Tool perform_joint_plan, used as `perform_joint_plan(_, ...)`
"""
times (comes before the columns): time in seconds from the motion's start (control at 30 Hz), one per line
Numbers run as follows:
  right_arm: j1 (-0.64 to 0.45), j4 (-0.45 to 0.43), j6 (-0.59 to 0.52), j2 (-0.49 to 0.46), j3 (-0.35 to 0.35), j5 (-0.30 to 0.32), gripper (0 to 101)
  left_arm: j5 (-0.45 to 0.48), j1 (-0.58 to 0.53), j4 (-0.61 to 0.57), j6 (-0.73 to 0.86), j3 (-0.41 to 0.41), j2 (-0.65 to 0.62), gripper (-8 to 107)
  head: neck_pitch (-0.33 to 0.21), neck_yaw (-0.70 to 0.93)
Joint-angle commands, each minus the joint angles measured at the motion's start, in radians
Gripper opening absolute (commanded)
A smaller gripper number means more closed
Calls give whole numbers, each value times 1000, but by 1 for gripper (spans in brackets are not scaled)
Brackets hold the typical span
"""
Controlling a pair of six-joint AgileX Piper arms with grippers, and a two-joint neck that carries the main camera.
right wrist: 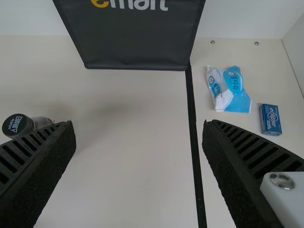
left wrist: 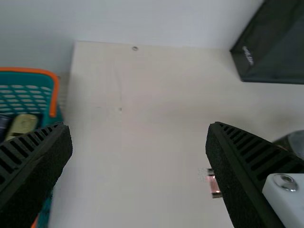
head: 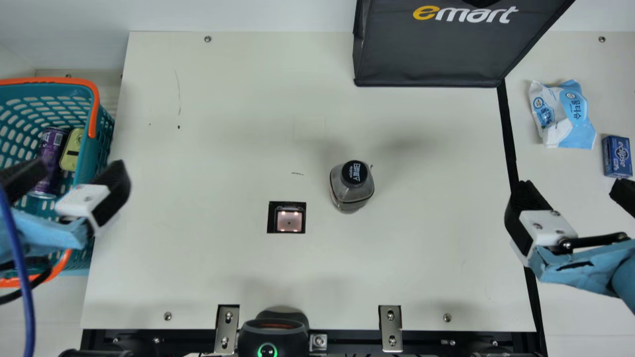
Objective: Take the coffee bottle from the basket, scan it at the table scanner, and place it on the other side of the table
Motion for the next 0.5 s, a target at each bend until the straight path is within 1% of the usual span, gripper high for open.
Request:
perform_joint_plan(0.0, 0, 0, 0, 0, 0, 0, 95, 0, 0, 0, 0, 0, 0, 90, -26, 2)
perform_joint_plan(0.1, 0, 0, 0, 0, 0, 0, 95, 2, 0, 43, 0, -3, 0, 90, -26, 2)
perform_joint_plan(0.33, 3, 1, -2, 3, 0, -2, 95, 2, 0, 45, 0, -3, 0, 90, -26, 2)
perform_joint_plan(0.47, 40, 8, -35, 19, 10, -8, 95, 2, 0, 45, 0, -3, 0, 90, -26, 2)
